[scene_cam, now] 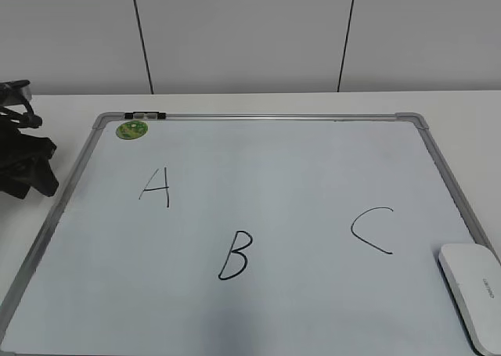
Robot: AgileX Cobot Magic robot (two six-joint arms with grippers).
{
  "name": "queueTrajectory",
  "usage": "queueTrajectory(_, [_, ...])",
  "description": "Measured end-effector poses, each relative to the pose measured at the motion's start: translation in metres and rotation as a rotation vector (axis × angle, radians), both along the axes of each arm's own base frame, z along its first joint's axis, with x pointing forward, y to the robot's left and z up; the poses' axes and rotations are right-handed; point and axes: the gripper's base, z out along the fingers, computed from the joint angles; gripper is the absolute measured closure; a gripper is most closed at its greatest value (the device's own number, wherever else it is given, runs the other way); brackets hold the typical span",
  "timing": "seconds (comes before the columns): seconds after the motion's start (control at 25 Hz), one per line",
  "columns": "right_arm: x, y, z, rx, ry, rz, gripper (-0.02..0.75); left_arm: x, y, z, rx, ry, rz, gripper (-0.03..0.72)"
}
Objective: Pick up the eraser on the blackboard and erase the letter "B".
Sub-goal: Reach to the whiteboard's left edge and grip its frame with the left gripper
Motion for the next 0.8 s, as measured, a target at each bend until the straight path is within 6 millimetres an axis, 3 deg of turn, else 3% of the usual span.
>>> queueTrajectory(0.2, [0.0, 0.0, 0.0, 0.0, 0.0, 0.0, 0.166, 0.012, 0.0, -0.002, -0.006, 0.004, -0.013, 0.316])
queueTrajectory(0.6, [0.0, 0.0, 0.0, 0.0, 0.0, 0.0, 0.166, 0.015, 0.0, -0.003, -0.006, 0.003, -0.027, 0.317])
queueTrajectory(0.8, [0.0, 0.0, 0.0, 0.0, 0.0, 0.0, 0.166, 0.016, -0.001, -0.018, -0.016, 0.044, -0.026, 0.321])
